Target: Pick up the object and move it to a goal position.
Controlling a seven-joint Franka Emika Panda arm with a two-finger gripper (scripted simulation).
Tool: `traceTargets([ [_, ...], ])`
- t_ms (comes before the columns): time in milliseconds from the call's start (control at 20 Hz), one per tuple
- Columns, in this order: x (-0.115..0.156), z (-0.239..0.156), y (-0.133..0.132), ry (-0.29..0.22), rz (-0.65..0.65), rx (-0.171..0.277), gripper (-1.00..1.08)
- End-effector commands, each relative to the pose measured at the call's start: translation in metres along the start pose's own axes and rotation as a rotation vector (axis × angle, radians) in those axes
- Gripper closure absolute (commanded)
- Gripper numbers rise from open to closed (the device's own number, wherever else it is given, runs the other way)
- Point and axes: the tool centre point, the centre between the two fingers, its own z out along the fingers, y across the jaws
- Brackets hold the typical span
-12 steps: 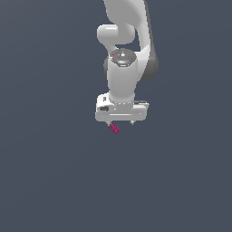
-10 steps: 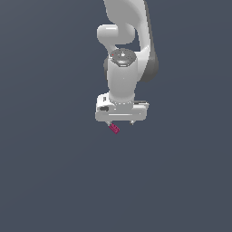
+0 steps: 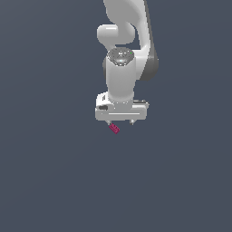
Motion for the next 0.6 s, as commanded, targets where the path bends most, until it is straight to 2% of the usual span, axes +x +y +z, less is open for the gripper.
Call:
traceTargets([
  [0,0.000,0.000,0.000,0.000,0.004,0.001,-0.92],
  [550,-0.009,0.017,0.006,-0.004,-0.091,-0.007,-0.92],
])
